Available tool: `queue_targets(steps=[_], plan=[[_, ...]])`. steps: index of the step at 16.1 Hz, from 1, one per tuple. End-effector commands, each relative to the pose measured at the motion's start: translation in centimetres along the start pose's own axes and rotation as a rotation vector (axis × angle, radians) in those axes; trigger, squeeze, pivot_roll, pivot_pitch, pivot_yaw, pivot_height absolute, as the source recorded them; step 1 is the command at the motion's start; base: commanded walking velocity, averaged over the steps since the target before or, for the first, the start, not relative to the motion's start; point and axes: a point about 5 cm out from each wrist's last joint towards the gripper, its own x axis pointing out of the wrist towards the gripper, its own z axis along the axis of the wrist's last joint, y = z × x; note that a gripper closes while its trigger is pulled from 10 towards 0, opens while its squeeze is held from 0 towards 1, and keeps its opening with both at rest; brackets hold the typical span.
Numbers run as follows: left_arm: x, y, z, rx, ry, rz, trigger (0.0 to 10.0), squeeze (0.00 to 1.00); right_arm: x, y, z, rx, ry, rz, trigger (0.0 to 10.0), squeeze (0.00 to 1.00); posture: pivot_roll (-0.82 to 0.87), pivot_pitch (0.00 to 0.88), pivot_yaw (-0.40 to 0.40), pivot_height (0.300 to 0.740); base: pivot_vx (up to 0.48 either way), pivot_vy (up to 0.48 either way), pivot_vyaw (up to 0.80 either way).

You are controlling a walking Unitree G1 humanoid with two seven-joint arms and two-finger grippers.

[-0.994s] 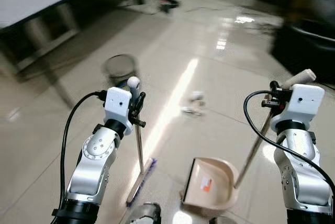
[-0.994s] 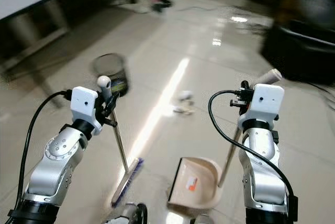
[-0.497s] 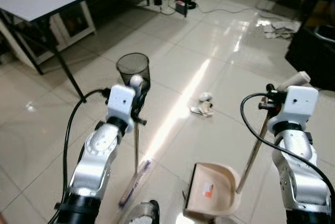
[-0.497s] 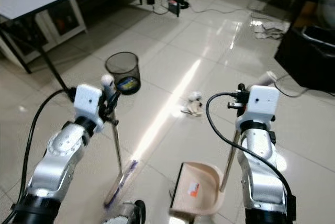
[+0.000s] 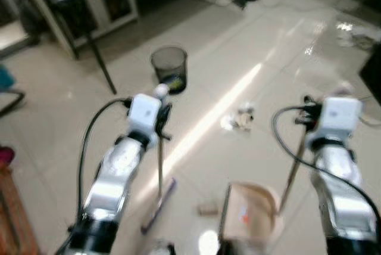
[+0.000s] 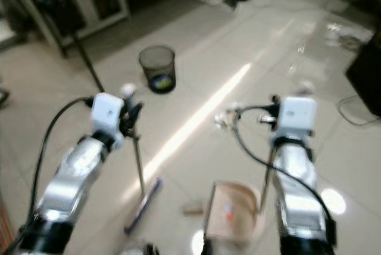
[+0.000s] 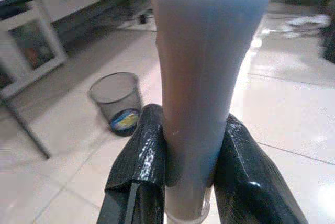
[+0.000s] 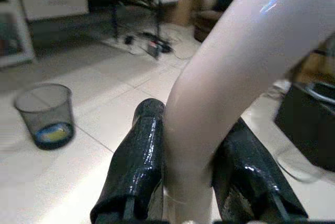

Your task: Sweep floor

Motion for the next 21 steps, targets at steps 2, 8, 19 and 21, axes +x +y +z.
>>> queue_targets(steps=[2, 8, 19, 21], plan=[[0.4, 0.0, 0.8, 0.018, -0.030, 0.025, 10.0, 0.00, 0.3, -0.6, 0.6, 0.005, -0.027, -0.023, 10.0, 0.00, -0.05, 0.126, 0.070, 0.740, 0.000, -0.195, 0.00], [0.7, 0.3, 0.9, -0.023, -0.025, 0.050, 10.0, 0.00, 0.6, -0.5, 0.8, -0.028, -0.046, -0.037, 10.0, 0.00, -0.05, 0.137, 0.079, 0.740, 0.000, 0.000, 0.00], [1.3, 0.5, 1.5, -0.029, -0.062, 0.065, 10.0, 0.00, 0.8, 0.1, 1.0, -0.067, -0.067, -0.020, 10.0, 0.00, -0.06, 0.148, 0.077, 0.740, 0.000, 0.000, 0.09], [1.4, 0.5, 1.5, -0.037, -0.064, 0.068, 10.0, 0.00, 1.0, 0.2, 1.1, -0.070, -0.073, -0.019, 10.0, 0.00, -0.05, 0.148, 0.076, 0.740, 0.337, 0.000, 0.52]])
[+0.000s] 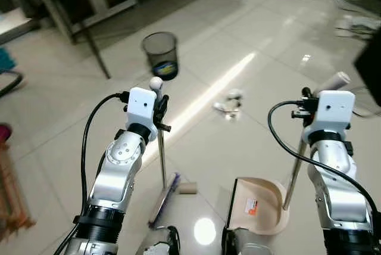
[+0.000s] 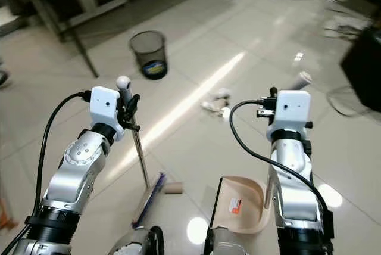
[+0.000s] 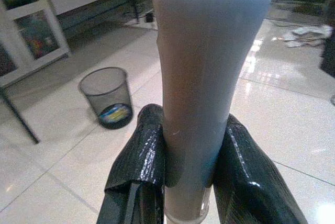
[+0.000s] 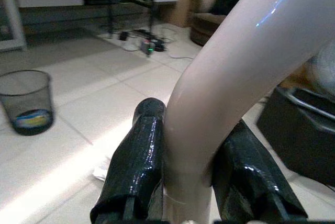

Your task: Sweep floor

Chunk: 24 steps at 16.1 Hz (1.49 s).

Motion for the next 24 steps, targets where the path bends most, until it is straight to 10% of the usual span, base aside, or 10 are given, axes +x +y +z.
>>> queue_targets(steps=[1, 24], plan=[[0.1, 0.6, 0.4, 0.001, -0.022, 0.025, 10.0, 0.00, 0.4, 0.3, 0.9, -0.004, -0.047, 0.012, 10.0, 0.00, -0.06, 0.148, 0.076, 0.740, 0.352, 0.000, 0.00], [1.7, 2.4, 0.7, -0.013, -0.080, 0.190, 10.0, 0.00, 2.0, 0.5, 1.6, 0.118, -0.165, -0.012, 10.0, 0.00, -0.04, 0.158, 0.057, 0.740, 0.059, 0.000, 0.00]])
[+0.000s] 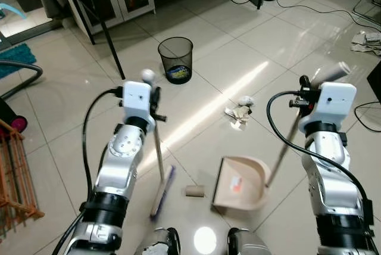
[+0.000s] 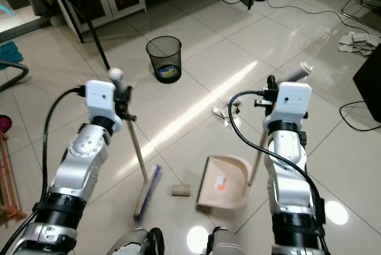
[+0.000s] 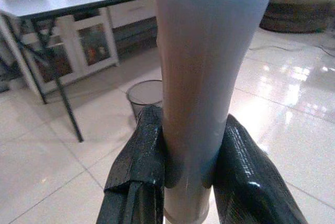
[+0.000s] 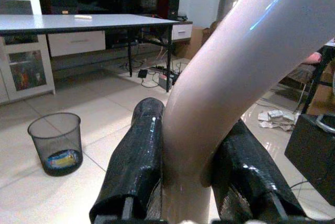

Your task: Sweep floor

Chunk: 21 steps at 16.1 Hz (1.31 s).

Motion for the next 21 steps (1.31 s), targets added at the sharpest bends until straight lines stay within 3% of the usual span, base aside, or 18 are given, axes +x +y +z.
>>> queue_targets(steps=[1, 4, 8, 10, 15, 17, 19, 21], plan=[[0.3, 1.0, 0.6, -0.009, -0.031, 0.052, 10.0, 0.00, 0.5, 0.0, 0.6, 0.003, -0.050, -0.014, 10.0, 0.00, -0.04, 0.161, 0.051, 0.740, 0.000, 0.000, 0.00], [0.7, 1.9, 0.7, -0.044, -0.067, 0.099, 10.0, 0.00, 1.3, 0.0, 0.1, -0.046, -0.063, -0.003, 10.0, 0.00, -0.04, 0.194, 0.049, 0.740, 0.000, 0.000, 0.00], [1.9, 2.0, 1.1, -0.013, -0.106, 0.061, 10.0, 0.00, 2.0, 0.3, -0.9, -0.091, -0.070, 0.048, 10.0, 0.00, 0.02, 0.264, 0.044, 0.740, 0.000, 0.000, 0.00], [2.6, 2.5, 1.5, 0.027, -0.128, 0.013, 10.0, 0.00, 2.5, -0.3, -1.2, -0.100, -0.083, 0.040, 10.0, 0.00, 0.03, 0.291, 0.069, 0.740, 0.000, 0.000, 0.00], [2.9, 3.6, 2.6, 0.082, -0.192, 0.022, 10.0, 0.00, 3.5, -1.4, 0.3, -0.105, -0.145, 0.005, 10.0, 0.00, 0.00, 0.262, 0.081, 0.740, 0.000, 0.000, 0.00], [2.6, 3.4, 2.9, 0.072, -0.204, -0.004, 10.0, 0.00, 3.9, -1.6, 0.8, -0.058, -0.158, -0.017, 10.0, 0.00, 0.02, 0.241, 0.073, 0.740, 0.000, 0.000, 0.00], [2.7, 4.0, 2.8, 0.025, -0.193, 0.020, 10.0, 0.00, 4.6, -1.2, 0.8, -0.057, -0.149, 0.006, 10.0, 0.00, 0.04, 0.277, 0.046, 0.740, 0.000, 0.000, 0.00], [2.2, 4.2, 2.6, 0.007, -0.199, 0.047, 10.0, 0.00, 4.6, -0.9, 0.5, -0.045, -0.142, 0.017, 10.0, 0.00, 0.06, 0.250, 0.009, 0.740, 0.000, 0.000, 0.00]])
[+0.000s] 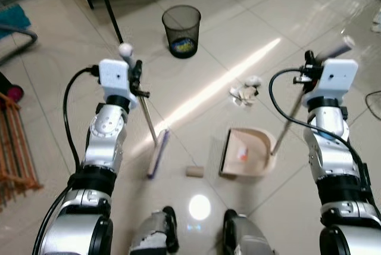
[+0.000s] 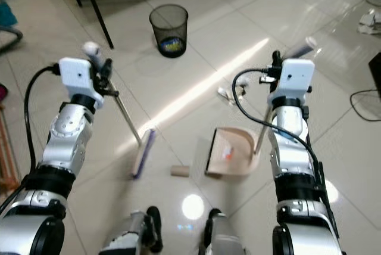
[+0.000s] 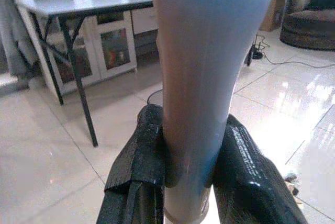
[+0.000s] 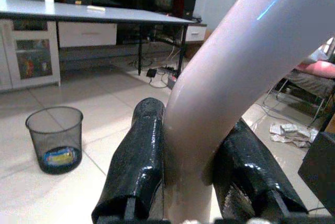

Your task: Sweep floor

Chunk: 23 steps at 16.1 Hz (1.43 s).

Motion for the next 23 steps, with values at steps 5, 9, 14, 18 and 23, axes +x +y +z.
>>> queue_targets(steps=[5, 9, 14, 18, 23], plan=[[1.2, 0.2, 0.4, 0.076, 0.018, -0.060, 10.0, 0.00, 1.0, 1.2, -0.1, -0.016, -0.017, 0.035, 10.0, 0.00, 0.09, 0.315, 0.031, 0.740, 0.000, 0.000, 0.00], [1.4, -0.7, 1.1, 0.005, -0.021, -0.055, 10.0, 0.00, 0.0, 1.9, -1.0, -0.037, -0.022, 0.057, 10.0, 0.00, 0.14, 0.371, 0.091, 0.740, 0.000, 0.000, 0.00], [1.0, -2.7, 0.4, 0.054, -0.049, -0.114, 10.0, 0.00, -0.7, 2.1, -1.6, -0.027, -0.039, 0.038, 10.0, 0.00, 0.17, 0.390, 0.107, 0.740, 0.000, 0.000, 0.00], [1.7, -3.3, 0.7, 0.027, -0.056, -0.091, 10.0, 0.00, -1.1, 4.1, -1.3, -0.033, -0.083, 0.091, 10.0, 0.00, 0.19, 0.391, 0.109, 0.740, 0.000, 0.000, 0.00], [2.5, -5.4, 1.0, -0.079, -0.040, -0.095, 10.0, 0.00, -2.6, 6.4, -2.6, -0.004, -0.051, 0.123, 10.0, 0.00, 0.20, 0.413, 0.115, 0.740, 0.000, 0.000, 0.00]])
